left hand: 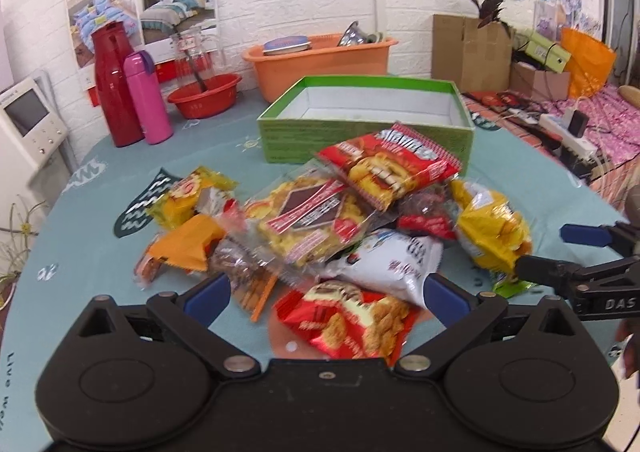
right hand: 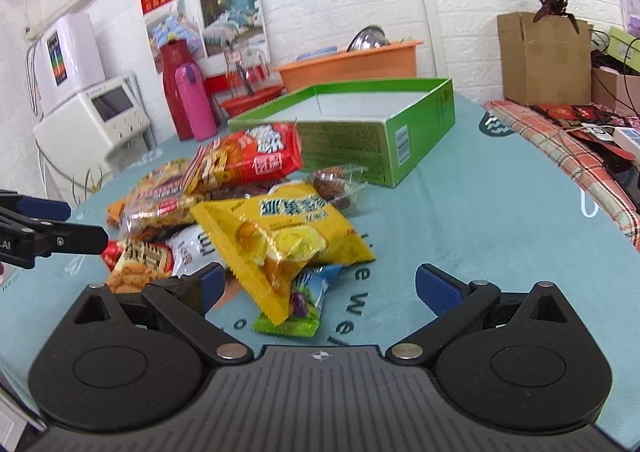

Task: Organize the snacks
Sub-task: 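Move the left tool toward the yellow chip bag in the snack pile, then grasp the yellow chip bag with the left tool and lift it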

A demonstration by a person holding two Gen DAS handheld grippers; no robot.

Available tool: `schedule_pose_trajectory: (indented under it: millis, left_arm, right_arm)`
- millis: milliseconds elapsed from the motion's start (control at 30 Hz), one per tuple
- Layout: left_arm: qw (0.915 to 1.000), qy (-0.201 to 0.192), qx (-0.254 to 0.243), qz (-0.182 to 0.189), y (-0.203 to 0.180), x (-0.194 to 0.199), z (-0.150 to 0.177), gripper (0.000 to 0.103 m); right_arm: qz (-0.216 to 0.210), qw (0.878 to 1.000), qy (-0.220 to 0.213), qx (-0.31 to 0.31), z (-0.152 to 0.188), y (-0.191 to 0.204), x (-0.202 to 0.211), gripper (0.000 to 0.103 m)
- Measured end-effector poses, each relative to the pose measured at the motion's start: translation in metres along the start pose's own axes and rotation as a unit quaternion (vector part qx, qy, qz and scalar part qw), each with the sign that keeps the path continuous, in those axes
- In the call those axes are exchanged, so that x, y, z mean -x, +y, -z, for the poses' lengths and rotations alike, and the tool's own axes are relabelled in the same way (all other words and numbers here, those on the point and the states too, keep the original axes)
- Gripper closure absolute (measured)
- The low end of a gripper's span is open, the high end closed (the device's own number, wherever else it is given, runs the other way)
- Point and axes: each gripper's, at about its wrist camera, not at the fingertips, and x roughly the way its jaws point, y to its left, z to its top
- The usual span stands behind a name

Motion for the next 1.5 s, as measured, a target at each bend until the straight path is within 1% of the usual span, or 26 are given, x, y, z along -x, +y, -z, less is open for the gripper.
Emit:
schedule_pose_trajectory:
  millis: [67,133,167,200,267,300,333,433,600,667,700,733,767,800,900,933,1000,1067,1200,1300,1400,1500]
  left_arm:
    - [1.0,-0.005,-0.006,0.005,-0.006,-0.002,-0.005,0.0]
    - [0.9998,0.0,-0.009,0.018,-0.013,-0.007,-0.012,0.0]
    - [0.9995,0.008,-0.008,0.031,-0.017,-0.011,-0.016,0.0]
    - [0.999,0.006,-0.009,0.042,-0.022,-0.012,-0.02,0.0]
    - [0.9964,0.014,-0.013,0.082,-0.033,-0.017,-0.029,0.0]
    - [0.995,0.01,-0.018,0.098,-0.04,-0.018,-0.033,0.0]
    - [0.9937,-0.002,-0.038,0.106,-0.051,-0.022,-0.036,0.0]
    - [0.9884,0.02,-0.058,0.139,-0.071,-0.042,-0.042,0.0]
    - [0.9786,0.07,-0.049,0.187,-0.084,-0.073,-0.049,0.0]
    - [0.9755,0.088,-0.042,0.198,-0.085,-0.082,-0.05,0.0]
    - [0.9735,0.096,-0.036,0.204,-0.085,-0.086,-0.05,0.01]
    - [0.9716,0.103,-0.03,0.211,-0.083,-0.089,-0.05,0.025]
    - [0.9698,0.11,-0.024,0.216,-0.081,-0.091,-0.05,0.042]
    - [0.9678,0.119,-0.015,0.221,-0.078,-0.094,-0.049,0.043]
    - [0.9647,0.123,0.016,0.232,-0.066,-0.09,-0.049,0.044]
    - [0.9651,0.121,0.019,0.231,-0.063,-0.086,-0.05,0.045]
    - [0.9662,0.114,0.019,0.23,-0.058,-0.077,-0.049,0.045]
    - [0.9675,0.104,0.017,0.23,-0.056,-0.07,-0.048,0.046]
    - [0.9697,0.073,0.018,0.232,-0.048,-0.049,-0.055,0.047]
    - [0.9718,0.04,0.011,0.232,-0.045,-0.035,-0.067,0.047]
    - [0.9727,0.007,0.006,0.232,-0.045,-0.028,-0.083,0.047]
    - [0.9733,-0.015,0.008,0.229,-0.042,-0.028,-0.1,0.047]
  right_arm:
    - [0.001,0.999,-0.033,-0.002,0.002,-0.005,0.002,0.0]
    - [-0.008,1.0,-0.029,-0.003,0.001,-0.009,0.0,0.0]
    - [-0.014,1.0,-0.027,-0.002,0.001,-0.011,-0.001,0.0]
    - [-0.018,0.999,-0.03,0.003,0.001,-0.012,-0.001,0.0]
    - [-0.035,0.999,-0.027,0.02,0.001,-0.011,-0.001,0.0]
    - [-0.045,0.998,-0.021,0.027,0.001,-0.009,-0.003,0.0]
    - [-0.052,0.998,-0.017,0.031,0.001,-0.008,-0.004,0.0]
    - [-0.067,0.997,-0.006,0.036,0.001,-0.003,-0.009,0.0]
    - [-0.067,0.997,-0.002,0.038,0.0,0.001,-0.019,0.0]
    - [-0.066,0.997,0.015,0.047,-0.002,0.005,-0.025,0.0]
    - [-0.065,0.996,0.014,0.051,-0.003,0.006,-0.025,0.0]
    - [-0.064,0.997,0.011,0.051,-0.004,0.007,-0.025,0.0]
    - [-0.06,0.997,0.006,0.05,-0.005,0.007,-0.025,0.0]
    - [-0.054,0.997,0.003,0.053,-0.005,0.009,-0.025,0.0]
    - [-0.028,0.996,0.01,0.083,-0.006,0.017,-0.027,0.0]
    - [-0.022,0.996,0.011,0.091,-0.005,0.02,-0.027,0.001]
    - [-0.028,0.996,0.009,0.088,-0.006,0.021,-0.023,0.012]
    - [-0.032,0.995,0.005,0.091,-0.009,0.024,-0.019,0.015]
    - [-0.034,0.993,-0.017,0.108,-0.019,0.031,-0.006,0.015]
    - [-0.042,0.991,-0.039,0.119,-0.035,0.032,0.001,0.015]
    - [-0.038,0.988,-0.063,0.136,-0.053,0.034,0.003,0.015]
    - [-0.034,0.984,-0.088,0.152,-0.07,0.032,-0.001,0.015]
